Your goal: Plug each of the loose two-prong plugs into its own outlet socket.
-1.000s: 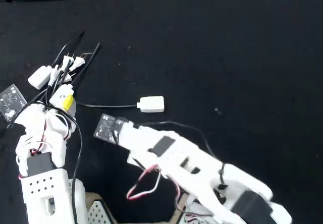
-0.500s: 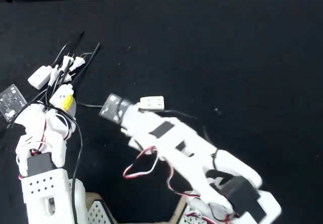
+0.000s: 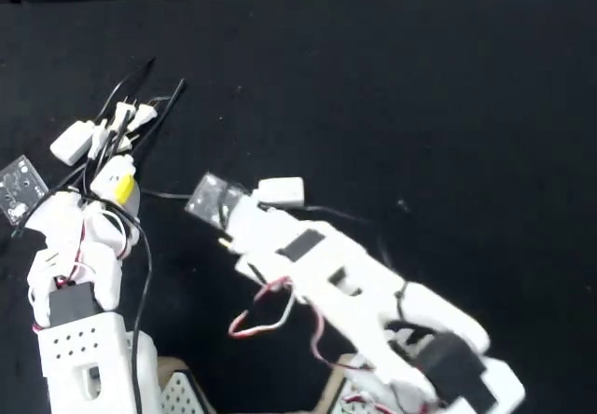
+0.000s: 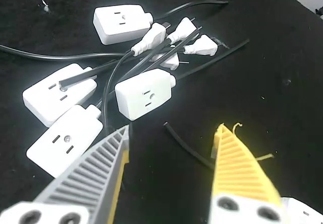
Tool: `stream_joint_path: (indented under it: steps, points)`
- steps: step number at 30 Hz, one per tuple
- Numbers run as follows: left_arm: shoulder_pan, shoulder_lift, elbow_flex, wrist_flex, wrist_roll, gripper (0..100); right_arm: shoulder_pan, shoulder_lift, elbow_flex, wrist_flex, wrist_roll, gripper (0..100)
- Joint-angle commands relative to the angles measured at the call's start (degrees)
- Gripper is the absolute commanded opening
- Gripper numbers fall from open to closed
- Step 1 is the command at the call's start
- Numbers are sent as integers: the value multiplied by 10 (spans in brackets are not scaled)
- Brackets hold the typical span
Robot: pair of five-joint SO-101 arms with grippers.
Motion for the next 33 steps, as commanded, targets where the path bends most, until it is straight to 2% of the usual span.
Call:
stream_joint_path:
  steps: [1,4,9,15,20,26,33]
  points:
    - [-2,-8,-39,-8,2,266,-9,39,-80,43,-14,123]
    - [-4,-8,-39,-8,2,266,-9,36,-105,65,-14,175]
    - [-2,-9,-39,-9,2,266,-7,2,-80,36,-11,151]
    - [-2,-9,-39,-9,2,266,14,-8,-47,-4,35,152]
    - [-2,-9,-39,-9,2,266,-11,-37,-46,26,40,152]
    - [-2,-9,-39,-9,2,266,-36,-118,9,45,101,155]
    - [-2,-9,-39,-9,2,266,-35,-75,25,2,116,155]
